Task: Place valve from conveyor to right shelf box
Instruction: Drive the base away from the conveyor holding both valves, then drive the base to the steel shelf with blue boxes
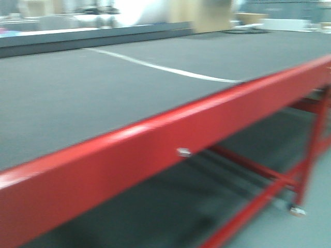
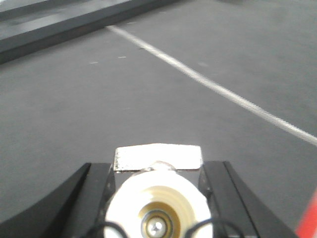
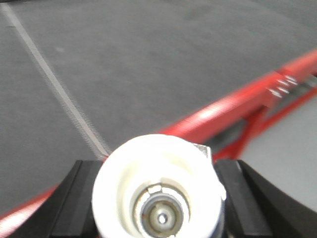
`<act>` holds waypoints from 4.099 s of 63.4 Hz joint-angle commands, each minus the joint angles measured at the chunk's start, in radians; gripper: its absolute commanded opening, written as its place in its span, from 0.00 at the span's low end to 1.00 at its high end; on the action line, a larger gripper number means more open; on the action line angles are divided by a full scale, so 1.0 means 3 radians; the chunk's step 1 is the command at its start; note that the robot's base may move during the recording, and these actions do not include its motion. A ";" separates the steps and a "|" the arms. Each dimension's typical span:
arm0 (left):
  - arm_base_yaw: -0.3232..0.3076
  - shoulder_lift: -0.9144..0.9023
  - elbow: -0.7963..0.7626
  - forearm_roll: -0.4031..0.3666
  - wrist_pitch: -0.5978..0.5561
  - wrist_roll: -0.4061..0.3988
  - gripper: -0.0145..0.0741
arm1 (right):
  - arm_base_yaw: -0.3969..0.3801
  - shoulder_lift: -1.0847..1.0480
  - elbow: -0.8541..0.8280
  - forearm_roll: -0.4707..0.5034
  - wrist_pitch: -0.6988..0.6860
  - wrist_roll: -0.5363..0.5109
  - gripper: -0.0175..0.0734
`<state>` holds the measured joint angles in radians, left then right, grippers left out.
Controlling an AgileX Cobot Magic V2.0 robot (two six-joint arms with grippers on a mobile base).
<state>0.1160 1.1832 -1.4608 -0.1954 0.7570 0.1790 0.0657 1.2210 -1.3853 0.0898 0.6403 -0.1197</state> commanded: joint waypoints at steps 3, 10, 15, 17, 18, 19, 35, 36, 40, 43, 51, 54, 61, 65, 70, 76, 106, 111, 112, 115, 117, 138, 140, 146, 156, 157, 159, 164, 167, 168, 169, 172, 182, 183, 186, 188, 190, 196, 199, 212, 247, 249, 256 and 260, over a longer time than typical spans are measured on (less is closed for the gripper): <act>-0.0001 -0.0031 -0.0033 -0.0046 -0.0165 -0.0020 0.04 | -0.0020 -0.0060 -0.0068 -0.0027 -0.0255 -0.0001 0.02; -0.0001 -0.0031 -0.0033 -0.0046 -0.0165 -0.0020 0.04 | -0.0020 -0.0060 -0.0068 -0.0027 -0.0255 -0.0001 0.02; -0.0001 -0.0031 -0.0033 -0.0046 -0.0165 -0.0020 0.04 | -0.0020 -0.0060 -0.0068 -0.0027 -0.0255 -0.0001 0.02; -0.0001 -0.0031 -0.0033 -0.0046 -0.0165 -0.0020 0.04 | -0.0020 -0.0060 -0.0068 -0.0027 -0.0255 -0.0001 0.02; -0.0001 -0.0031 -0.0033 -0.0046 -0.0165 -0.0020 0.04 | -0.0020 -0.0060 -0.0068 -0.0027 -0.0255 -0.0001 0.02; -0.0001 -0.0031 -0.0033 -0.0046 -0.0165 -0.0020 0.04 | -0.0020 -0.0060 -0.0068 -0.0027 -0.0255 -0.0001 0.02; -0.0001 -0.0031 -0.0033 -0.0046 -0.0165 -0.0020 0.04 | -0.0020 -0.0060 -0.0068 -0.0027 -0.0255 -0.0001 0.02; -0.0001 -0.0031 -0.0033 -0.0046 -0.0165 -0.0020 0.04 | -0.0020 -0.0060 -0.0068 -0.0027 -0.0255 -0.0001 0.02; -0.0001 -0.0031 -0.0033 -0.0046 -0.0165 -0.0020 0.04 | -0.0020 -0.0060 -0.0068 -0.0027 -0.0255 -0.0001 0.02; -0.0001 -0.0031 -0.0033 -0.0046 -0.0165 -0.0020 0.04 | -0.0020 -0.0060 -0.0068 -0.0027 -0.0255 -0.0001 0.02; -0.0001 -0.0031 -0.0033 -0.0046 -0.0165 -0.0020 0.04 | -0.0020 -0.0060 -0.0068 -0.0027 -0.0255 -0.0001 0.02; -0.0001 -0.0031 -0.0033 -0.0046 -0.0165 -0.0020 0.04 | -0.0020 -0.0060 -0.0068 -0.0027 -0.0255 -0.0001 0.02; -0.0001 -0.0031 -0.0033 -0.0046 -0.0165 -0.0020 0.04 | -0.0020 -0.0060 -0.0068 -0.0027 -0.0255 -0.0001 0.02; -0.0001 -0.0031 -0.0033 -0.0046 -0.0165 -0.0020 0.04 | -0.0020 -0.0060 -0.0068 -0.0027 -0.0255 -0.0001 0.02; -0.0001 -0.0031 -0.0033 -0.0046 -0.0165 -0.0020 0.04 | -0.0020 -0.0060 -0.0068 -0.0027 -0.0255 -0.0001 0.02; -0.0001 -0.0031 -0.0033 -0.0046 -0.0165 -0.0020 0.04 | -0.0020 -0.0060 -0.0068 -0.0027 -0.0255 -0.0001 0.02; -0.0001 -0.0031 -0.0033 -0.0046 -0.0165 -0.0020 0.04 | -0.0020 -0.0060 -0.0068 -0.0027 -0.0255 -0.0001 0.02; -0.0001 -0.0031 -0.0033 -0.0046 -0.0165 -0.0020 0.04 | -0.0020 -0.0060 -0.0068 -0.0027 -0.0255 -0.0001 0.02; -0.0001 -0.0031 -0.0033 -0.0046 -0.0165 -0.0020 0.04 | -0.0020 -0.0060 -0.0068 -0.0027 -0.0255 -0.0001 0.02; -0.0001 -0.0031 -0.0033 -0.0046 -0.0165 -0.0020 0.04 | -0.0020 -0.0060 -0.0068 -0.0027 -0.0255 -0.0001 0.02; -0.0001 -0.0031 -0.0033 -0.0046 -0.0165 -0.0020 0.04 | -0.0020 -0.0060 -0.0068 -0.0027 -0.0255 -0.0001 0.02; -0.0001 -0.0031 -0.0033 -0.0046 -0.0165 -0.0020 0.04 | -0.0020 -0.0060 -0.0068 -0.0027 -0.0255 -0.0001 0.02; -0.0001 -0.0031 -0.0033 -0.0046 -0.0165 -0.0020 0.04 | -0.0020 -0.0060 -0.0068 -0.0027 -0.0255 -0.0001 0.02; -0.0001 -0.0031 -0.0033 -0.0046 -0.0165 -0.0020 0.04 | -0.0020 -0.0060 -0.0068 -0.0027 -0.0255 -0.0001 0.02; -0.0001 -0.0031 -0.0033 -0.0046 -0.0165 -0.0020 0.04 | -0.0020 -0.0060 -0.0068 -0.0027 -0.0255 -0.0001 0.02; -0.0001 -0.0031 -0.0033 -0.0046 -0.0165 -0.0020 0.04 | -0.0020 -0.0060 -0.0068 -0.0027 -0.0255 -0.0001 0.02; -0.0001 -0.0031 -0.0033 -0.0046 -0.0165 -0.0020 0.04 | -0.0020 -0.0060 -0.0068 -0.0027 -0.0255 -0.0001 0.02; -0.0001 -0.0031 -0.0033 -0.0046 -0.0165 -0.0020 0.04 | -0.0020 -0.0060 -0.0068 -0.0027 -0.0255 -0.0001 0.02; -0.0001 -0.0031 -0.0033 -0.0046 -0.0165 -0.0020 0.04 | -0.0020 -0.0060 -0.0068 -0.0027 -0.0255 -0.0001 0.02; -0.0001 -0.0031 -0.0033 -0.0046 -0.0165 -0.0020 0.04 | -0.0020 -0.0060 -0.0068 -0.0027 -0.0255 -0.0001 0.02; -0.0001 -0.0031 -0.0033 -0.0046 -0.0165 -0.0020 0.04 | -0.0020 -0.0060 -0.0068 -0.0027 -0.0255 -0.0001 0.02; -0.0001 -0.0031 -0.0033 -0.0046 -0.0165 -0.0020 0.04 | -0.0020 -0.0060 -0.0068 -0.0027 -0.0255 -0.0001 0.02; -0.0001 -0.0031 -0.0033 -0.0046 -0.0165 -0.0020 0.04 | -0.0020 -0.0060 -0.0068 -0.0027 -0.0261 -0.0001 0.02; -0.0001 -0.0031 -0.0033 -0.0046 -0.0165 -0.0020 0.04 | -0.0020 -0.0060 -0.0068 -0.0027 -0.0261 -0.0001 0.02; -0.0001 -0.0031 -0.0033 -0.0046 -0.0165 -0.0020 0.04 | -0.0020 -0.0060 -0.0068 -0.0027 -0.0268 -0.0001 0.02; -0.0001 -0.0031 -0.0033 -0.0046 -0.0165 -0.0020 0.04 | -0.0020 -0.0060 -0.0068 -0.0027 -0.0268 -0.0001 0.02; -0.0001 -0.0031 -0.0033 -0.0046 -0.0165 -0.0020 0.04 | -0.0020 -0.0060 -0.0068 -0.0027 -0.0268 -0.0001 0.02; -0.0001 -0.0031 -0.0033 -0.0046 -0.0165 -0.0020 0.04 | -0.0020 -0.0060 -0.0068 -0.0027 -0.0268 -0.0001 0.02; -0.0001 -0.0031 -0.0033 -0.0046 -0.0165 -0.0020 0.04 | -0.0020 -0.0060 -0.0068 -0.0027 -0.0268 -0.0001 0.02; -0.0001 -0.0031 -0.0033 -0.0046 -0.0173 -0.0020 0.04 | -0.0020 -0.0060 -0.0068 -0.0027 -0.0268 -0.0001 0.02; -0.0001 -0.0031 -0.0033 -0.0046 -0.0525 -0.0020 0.04 | -0.0020 -0.0060 -0.0068 -0.0027 -0.0268 -0.0001 0.02; -0.0001 -0.0031 -0.0033 -0.0046 -0.0525 -0.0020 0.04 | -0.0020 -0.0060 -0.0068 -0.0027 -0.0268 -0.0001 0.02; -0.0001 -0.0031 -0.0033 -0.0046 -0.0525 -0.0020 0.04 | -0.0020 -0.0060 -0.0068 -0.0027 -0.0268 -0.0001 0.02; -0.0001 -0.0031 -0.0033 -0.0046 -0.0525 -0.0020 0.04 | -0.0020 -0.0060 -0.0068 -0.0027 -0.0268 -0.0001 0.02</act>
<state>0.1160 1.1854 -1.4608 -0.1954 0.6535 0.1790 0.0657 1.2172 -1.3853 0.0898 0.6363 -0.1179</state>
